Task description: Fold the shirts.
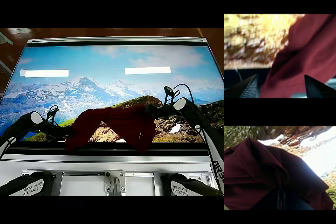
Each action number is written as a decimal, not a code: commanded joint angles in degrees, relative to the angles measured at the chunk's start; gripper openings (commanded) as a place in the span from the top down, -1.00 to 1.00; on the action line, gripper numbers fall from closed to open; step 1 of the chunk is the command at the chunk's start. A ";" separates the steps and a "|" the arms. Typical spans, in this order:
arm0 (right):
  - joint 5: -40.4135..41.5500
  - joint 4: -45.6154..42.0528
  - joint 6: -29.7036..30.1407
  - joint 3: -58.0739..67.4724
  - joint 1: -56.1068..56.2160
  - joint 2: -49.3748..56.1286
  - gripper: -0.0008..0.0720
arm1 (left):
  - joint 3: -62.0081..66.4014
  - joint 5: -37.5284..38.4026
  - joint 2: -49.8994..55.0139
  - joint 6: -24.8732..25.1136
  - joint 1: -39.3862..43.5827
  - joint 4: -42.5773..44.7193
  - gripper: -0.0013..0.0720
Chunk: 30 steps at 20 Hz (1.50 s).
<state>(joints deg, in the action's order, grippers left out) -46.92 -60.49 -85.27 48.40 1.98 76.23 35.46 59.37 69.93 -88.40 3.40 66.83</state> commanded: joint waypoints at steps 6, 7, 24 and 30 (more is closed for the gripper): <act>-1.92 -1.31 0.04 0.00 -0.02 -0.04 0.80 | 1.42 -2.62 2.27 4.42 5.40 -1.22 0.84; -2.23 -3.06 0.02 0.35 -0.02 -0.04 0.80 | 3.21 -1.40 1.18 4.42 4.92 -0.90 0.84; -11.65 -31.71 0.04 39.15 -0.02 -37.44 0.81 | 64.87 29.24 -20.70 -1.07 -13.97 2.38 0.84; -48.70 -31.50 -0.22 37.90 -0.02 -39.28 0.81 | 57.13 46.16 -21.68 -1.01 -13.94 2.16 0.84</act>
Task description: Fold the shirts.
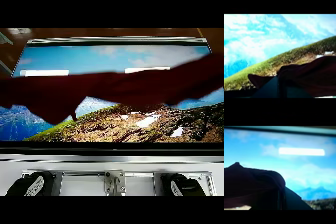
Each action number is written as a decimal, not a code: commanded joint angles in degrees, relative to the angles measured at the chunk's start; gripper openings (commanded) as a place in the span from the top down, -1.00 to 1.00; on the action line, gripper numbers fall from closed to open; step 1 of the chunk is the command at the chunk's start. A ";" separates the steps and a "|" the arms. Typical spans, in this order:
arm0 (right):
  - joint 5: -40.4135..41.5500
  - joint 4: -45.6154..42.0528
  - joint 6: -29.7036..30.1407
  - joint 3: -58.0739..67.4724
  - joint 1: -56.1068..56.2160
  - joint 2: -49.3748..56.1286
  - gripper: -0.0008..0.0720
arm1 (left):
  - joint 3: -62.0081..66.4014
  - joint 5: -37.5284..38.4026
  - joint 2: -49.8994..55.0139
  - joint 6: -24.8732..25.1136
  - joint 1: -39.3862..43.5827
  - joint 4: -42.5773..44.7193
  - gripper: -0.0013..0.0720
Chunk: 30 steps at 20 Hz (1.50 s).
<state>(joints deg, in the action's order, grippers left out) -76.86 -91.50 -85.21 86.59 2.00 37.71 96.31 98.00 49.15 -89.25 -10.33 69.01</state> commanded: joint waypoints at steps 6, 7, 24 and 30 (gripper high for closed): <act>-15.45 4.61 -5.25 -20.17 -0.04 -0.37 0.81 | -30.34 0.66 -1.95 1.81 -0.22 -0.04 0.84; -9.86 6.80 -5.81 -25.20 -0.02 -0.37 0.81 | -34.67 -2.01 -1.46 1.81 -0.22 -0.07 0.84; 54.25 37.40 -6.82 -41.90 0.00 40.33 0.75 | -48.65 -52.50 26.93 9.11 1.77 -13.57 0.82; 47.47 36.89 -3.58 -41.88 -3.61 31.78 -0.56 | -43.06 -35.52 26.69 9.11 -3.78 -12.00 -0.67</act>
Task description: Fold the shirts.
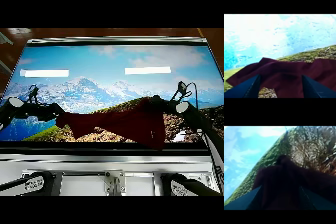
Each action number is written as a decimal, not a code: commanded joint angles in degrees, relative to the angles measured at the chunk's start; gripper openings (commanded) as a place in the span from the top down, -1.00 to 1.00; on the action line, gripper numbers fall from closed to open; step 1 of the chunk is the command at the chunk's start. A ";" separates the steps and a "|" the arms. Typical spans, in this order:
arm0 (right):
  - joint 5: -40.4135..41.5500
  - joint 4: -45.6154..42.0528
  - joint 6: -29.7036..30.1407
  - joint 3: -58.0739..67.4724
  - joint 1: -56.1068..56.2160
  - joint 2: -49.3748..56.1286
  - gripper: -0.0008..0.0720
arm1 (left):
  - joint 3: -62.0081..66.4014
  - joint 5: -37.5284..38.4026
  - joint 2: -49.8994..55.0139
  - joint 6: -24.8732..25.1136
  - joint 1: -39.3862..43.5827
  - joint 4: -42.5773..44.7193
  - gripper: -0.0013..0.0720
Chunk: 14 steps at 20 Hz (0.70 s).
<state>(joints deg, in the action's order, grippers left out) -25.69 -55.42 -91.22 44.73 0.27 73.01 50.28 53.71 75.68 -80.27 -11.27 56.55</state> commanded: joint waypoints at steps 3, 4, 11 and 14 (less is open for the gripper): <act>-15.08 -6.54 4.90 -0.04 -7.52 -11.78 -0.57 | 4.76 23.52 -1.68 1.64 -6.64 1.05 -0.67; -19.67 -11.78 4.90 -0.04 -9.73 -14.19 -0.57 | 3.48 25.22 -3.56 1.40 -6.95 2.67 -0.67; -40.39 -22.82 9.94 -0.24 -22.32 -16.50 -0.86 | -18.12 8.94 -8.31 0.04 -3.41 -8.31 -0.98; -39.50 -20.98 9.97 -0.22 -23.06 -16.50 -0.86 | -21.20 -0.76 -6.10 4.74 2.54 -19.45 -0.98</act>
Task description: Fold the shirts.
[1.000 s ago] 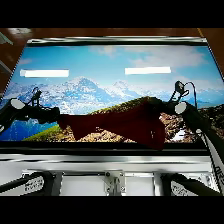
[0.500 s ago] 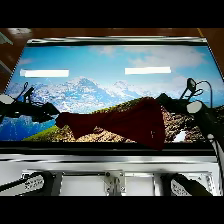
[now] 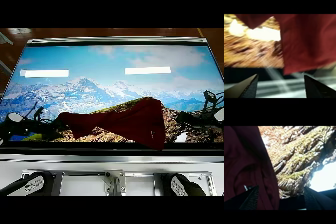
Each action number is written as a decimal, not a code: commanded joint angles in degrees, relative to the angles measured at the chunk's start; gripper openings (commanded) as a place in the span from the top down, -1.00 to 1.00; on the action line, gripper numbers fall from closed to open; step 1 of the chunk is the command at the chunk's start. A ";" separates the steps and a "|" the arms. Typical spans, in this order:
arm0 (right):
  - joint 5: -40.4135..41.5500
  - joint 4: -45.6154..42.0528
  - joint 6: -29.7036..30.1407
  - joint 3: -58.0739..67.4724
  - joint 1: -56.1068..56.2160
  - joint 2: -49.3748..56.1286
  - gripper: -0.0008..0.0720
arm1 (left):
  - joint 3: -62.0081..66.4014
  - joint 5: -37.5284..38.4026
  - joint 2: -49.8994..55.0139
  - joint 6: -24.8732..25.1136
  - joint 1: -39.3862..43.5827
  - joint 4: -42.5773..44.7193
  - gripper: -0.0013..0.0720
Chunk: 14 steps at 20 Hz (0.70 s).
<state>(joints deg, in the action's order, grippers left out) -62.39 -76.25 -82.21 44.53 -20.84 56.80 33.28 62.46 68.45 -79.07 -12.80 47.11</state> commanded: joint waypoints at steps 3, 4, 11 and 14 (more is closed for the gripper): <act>-2.60 -0.15 0.92 -0.02 -1.97 -0.28 -0.86 | -4.20 -14.19 4.96 3.65 9.46 -13.66 -0.98; -2.67 -0.13 0.92 -0.02 -1.97 -0.28 -0.86 | -4.20 -14.95 6.16 3.67 10.64 -14.49 -0.97; -6.14 -2.29 0.92 -2.27 -1.99 1.44 -0.86 | -2.54 -16.92 8.22 10.10 12.24 -25.35 0.83; -7.89 2.08 2.69 -8.44 -1.97 6.49 -0.86 | 0.15 -11.39 7.72 12.46 12.24 -25.35 0.83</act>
<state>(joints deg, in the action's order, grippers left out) -67.96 -76.99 -80.82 40.16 -22.76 59.92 31.55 47.20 76.36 -70.00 -0.78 24.12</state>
